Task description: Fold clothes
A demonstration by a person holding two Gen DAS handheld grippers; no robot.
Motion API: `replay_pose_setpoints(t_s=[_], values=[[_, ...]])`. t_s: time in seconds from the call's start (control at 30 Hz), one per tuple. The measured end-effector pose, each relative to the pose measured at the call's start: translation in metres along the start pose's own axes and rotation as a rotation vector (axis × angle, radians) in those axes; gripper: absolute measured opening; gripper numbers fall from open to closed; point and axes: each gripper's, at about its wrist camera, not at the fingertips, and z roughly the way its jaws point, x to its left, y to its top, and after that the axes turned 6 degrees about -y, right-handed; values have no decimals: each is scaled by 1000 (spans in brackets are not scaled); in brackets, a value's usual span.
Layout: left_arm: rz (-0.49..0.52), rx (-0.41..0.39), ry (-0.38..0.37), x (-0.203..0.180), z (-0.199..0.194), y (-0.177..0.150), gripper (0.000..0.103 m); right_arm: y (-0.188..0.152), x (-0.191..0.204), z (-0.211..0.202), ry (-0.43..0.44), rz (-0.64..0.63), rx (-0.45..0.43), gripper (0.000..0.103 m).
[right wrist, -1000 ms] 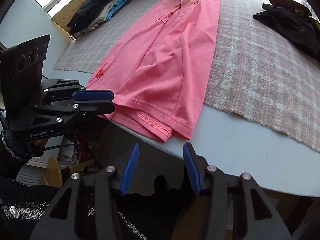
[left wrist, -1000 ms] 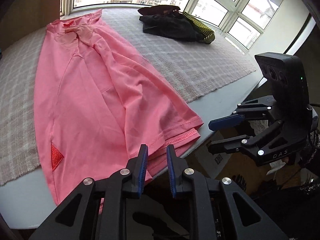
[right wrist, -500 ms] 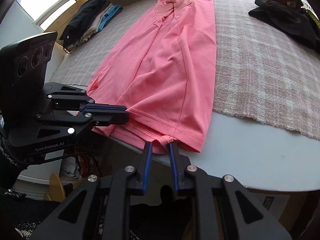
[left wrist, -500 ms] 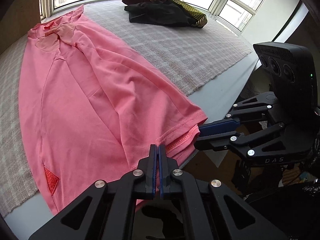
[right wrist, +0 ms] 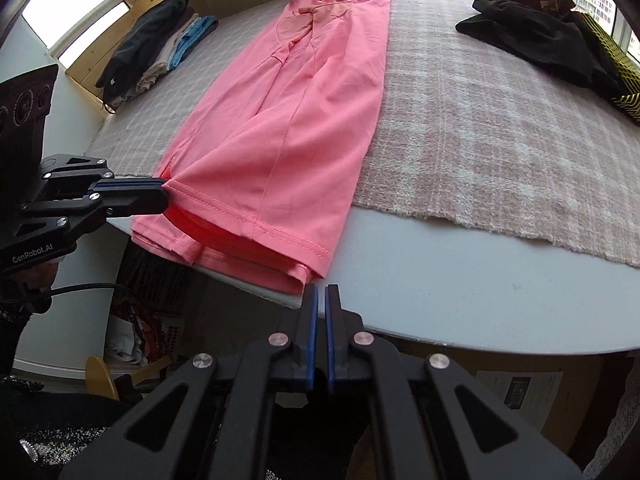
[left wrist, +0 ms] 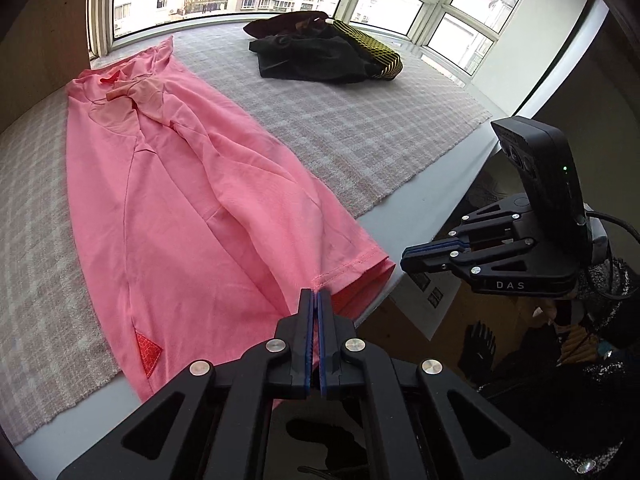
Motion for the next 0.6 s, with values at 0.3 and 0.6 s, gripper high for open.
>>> replay_pose_setpoints(t_s=[0.3, 0.6], values=[[6, 82, 13, 0, 27, -17, 1, -4, 9, -7, -9, -48, -25, 6], [-27, 18, 24, 9, -1, -3, 1, 6, 25, 9, -14, -86, 5, 24]])
